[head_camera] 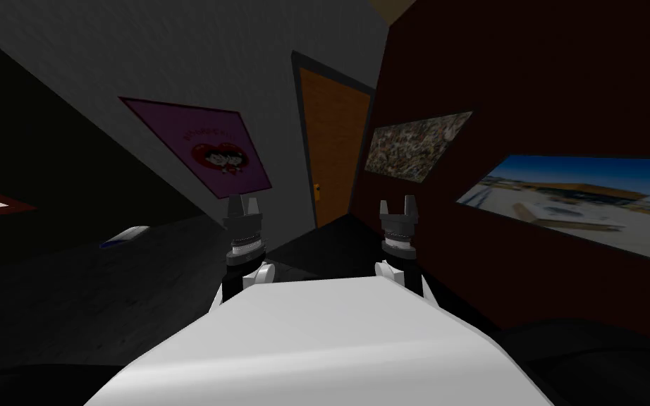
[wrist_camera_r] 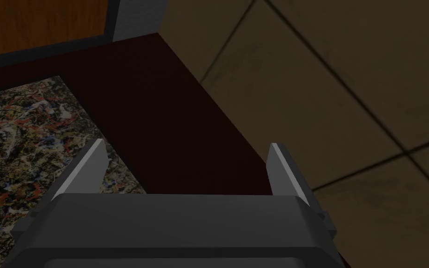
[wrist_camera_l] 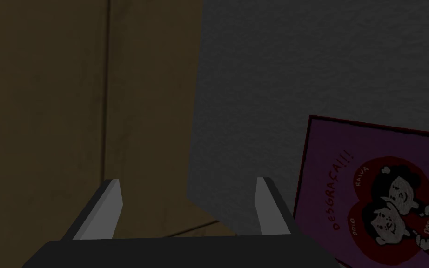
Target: Pull the door open
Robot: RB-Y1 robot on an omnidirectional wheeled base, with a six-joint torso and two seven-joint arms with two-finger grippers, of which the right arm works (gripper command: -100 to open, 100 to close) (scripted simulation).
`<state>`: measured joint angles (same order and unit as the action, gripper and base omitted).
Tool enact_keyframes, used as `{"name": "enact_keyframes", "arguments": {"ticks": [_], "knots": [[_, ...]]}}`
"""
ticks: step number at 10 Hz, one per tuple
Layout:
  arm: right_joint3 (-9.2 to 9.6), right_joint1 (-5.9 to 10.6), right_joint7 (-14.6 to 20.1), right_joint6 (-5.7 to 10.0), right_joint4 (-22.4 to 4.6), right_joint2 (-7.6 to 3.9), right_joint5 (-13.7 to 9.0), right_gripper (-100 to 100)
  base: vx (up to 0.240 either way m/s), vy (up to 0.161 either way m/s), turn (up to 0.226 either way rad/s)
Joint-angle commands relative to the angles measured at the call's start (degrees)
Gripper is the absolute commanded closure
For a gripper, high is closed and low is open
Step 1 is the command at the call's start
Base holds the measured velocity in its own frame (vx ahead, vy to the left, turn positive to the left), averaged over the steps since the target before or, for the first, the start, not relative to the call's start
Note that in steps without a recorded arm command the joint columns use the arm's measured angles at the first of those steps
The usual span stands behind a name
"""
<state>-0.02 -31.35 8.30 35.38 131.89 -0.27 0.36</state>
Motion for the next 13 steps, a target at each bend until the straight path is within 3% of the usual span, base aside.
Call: {"name": "enact_keyframes", "arguments": {"ticks": [1,5,13], "knots": [[-0.63,0.07,-1.53,0.0,-1.31,-0.47,1.19,-100,0.094,0.101,0.109],[-2.41,0.26,-5.84,0.02,-5.0,-1.58,4.53,-100,0.202,0.001,0.138],[-5.9,0.63,-14.31,0.04,-12.26,-3.22,11.1,-100,0.111,0.021,0.123]]}}
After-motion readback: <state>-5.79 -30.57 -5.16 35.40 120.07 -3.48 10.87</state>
